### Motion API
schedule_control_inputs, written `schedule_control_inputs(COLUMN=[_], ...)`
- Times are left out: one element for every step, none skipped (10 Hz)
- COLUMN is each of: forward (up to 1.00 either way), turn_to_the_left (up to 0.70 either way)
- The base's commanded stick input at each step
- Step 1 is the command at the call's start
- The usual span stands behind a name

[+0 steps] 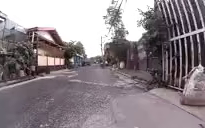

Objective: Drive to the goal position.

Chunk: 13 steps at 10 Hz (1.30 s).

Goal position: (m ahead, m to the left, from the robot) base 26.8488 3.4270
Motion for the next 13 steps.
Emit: schedule_control_inputs(forward=[0.7,0.7,0.7,0.7,0.7,0.7,0.7,0.7,0.7,0.7,0.7,0.7,0.7], turn_to_the_left=[0.0,0.0,0.0,0.0,0.0,0.0,0.0,0.0,0.0,0.0,0.0,0.0,0.0])
